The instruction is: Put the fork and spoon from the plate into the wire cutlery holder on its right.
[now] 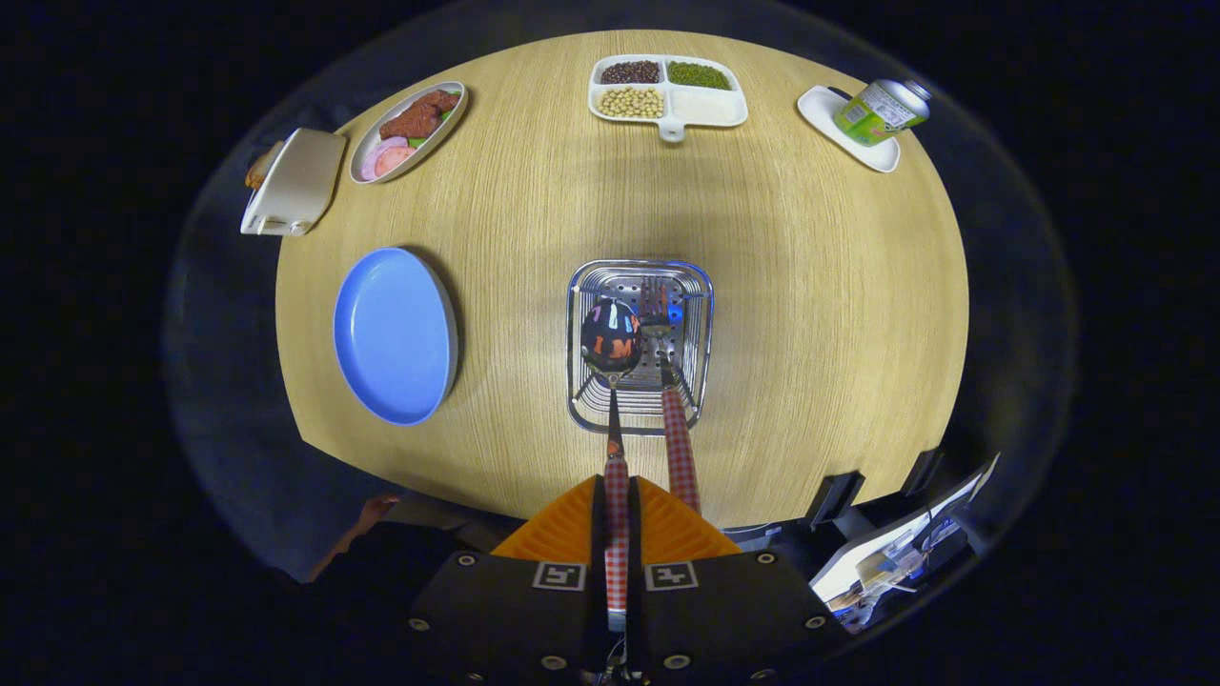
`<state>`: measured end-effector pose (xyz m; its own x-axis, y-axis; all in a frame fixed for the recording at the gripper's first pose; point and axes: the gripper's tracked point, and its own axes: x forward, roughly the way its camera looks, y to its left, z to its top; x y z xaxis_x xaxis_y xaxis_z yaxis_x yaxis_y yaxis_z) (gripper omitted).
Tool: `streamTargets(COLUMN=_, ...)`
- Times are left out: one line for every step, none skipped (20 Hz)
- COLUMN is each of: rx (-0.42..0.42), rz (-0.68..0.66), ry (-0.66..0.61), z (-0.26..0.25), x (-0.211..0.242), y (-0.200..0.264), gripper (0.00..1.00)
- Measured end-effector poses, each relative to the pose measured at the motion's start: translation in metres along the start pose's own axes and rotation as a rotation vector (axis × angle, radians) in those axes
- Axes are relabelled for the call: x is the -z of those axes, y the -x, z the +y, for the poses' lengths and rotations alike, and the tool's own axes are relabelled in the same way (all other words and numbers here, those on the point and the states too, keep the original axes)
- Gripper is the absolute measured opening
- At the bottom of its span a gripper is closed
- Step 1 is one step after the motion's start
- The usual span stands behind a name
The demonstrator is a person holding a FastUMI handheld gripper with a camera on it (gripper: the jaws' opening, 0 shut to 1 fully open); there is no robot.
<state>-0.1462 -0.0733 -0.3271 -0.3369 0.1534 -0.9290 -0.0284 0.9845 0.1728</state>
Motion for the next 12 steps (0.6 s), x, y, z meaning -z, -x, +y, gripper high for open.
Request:
streamTargets(rx=-0.006, rz=0.008, ry=-0.008, z=0.000, x=-0.004, y=-0.001, gripper=0.08)
streamTargets(rx=-0.010, rz=0.013, ry=-0.018, z=-0.001, x=-0.007, y=-0.002, gripper=0.10)
streamTargets(rx=-0.012, rz=0.016, ry=-0.029, z=-0.001, x=-0.010, y=-0.002, gripper=0.11)
streamTargets(rx=-0.016, rz=0.021, ry=-0.039, z=0.000, x=-0.013, y=-0.003, gripper=0.12)
streamTargets(rx=-0.021, rz=0.023, ry=-0.041, z=0.001, x=-0.014, y=-0.004, gripper=0.12)
streamTargets(rx=-0.026, rz=0.024, ry=-0.040, z=0.000, x=-0.015, y=-0.002, gripper=0.14)
streamTargets(rx=-0.029, rz=0.011, ry=-0.043, z=0.000, x=-0.017, y=0.000, gripper=0.13)
streamTargets(rx=-0.026, rz=-0.007, ry=-0.045, z=-0.001, x=-0.021, y=0.002, gripper=0.15)
streamTargets(rx=-0.021, rz=-0.033, ry=-0.051, z=-0.003, x=-0.025, y=0.004, gripper=0.16)
streamTargets(rx=-0.018, rz=-0.062, ry=-0.059, z=-0.003, x=-0.029, y=0.008, gripper=0.19)
streamTargets(rx=-0.016, rz=-0.100, ry=-0.071, z=-0.004, x=-0.034, y=0.012, gripper=0.20)
streamTargets(rx=-0.022, rz=-0.138, ry=-0.082, z=-0.002, x=-0.038, y=0.017, gripper=0.23)
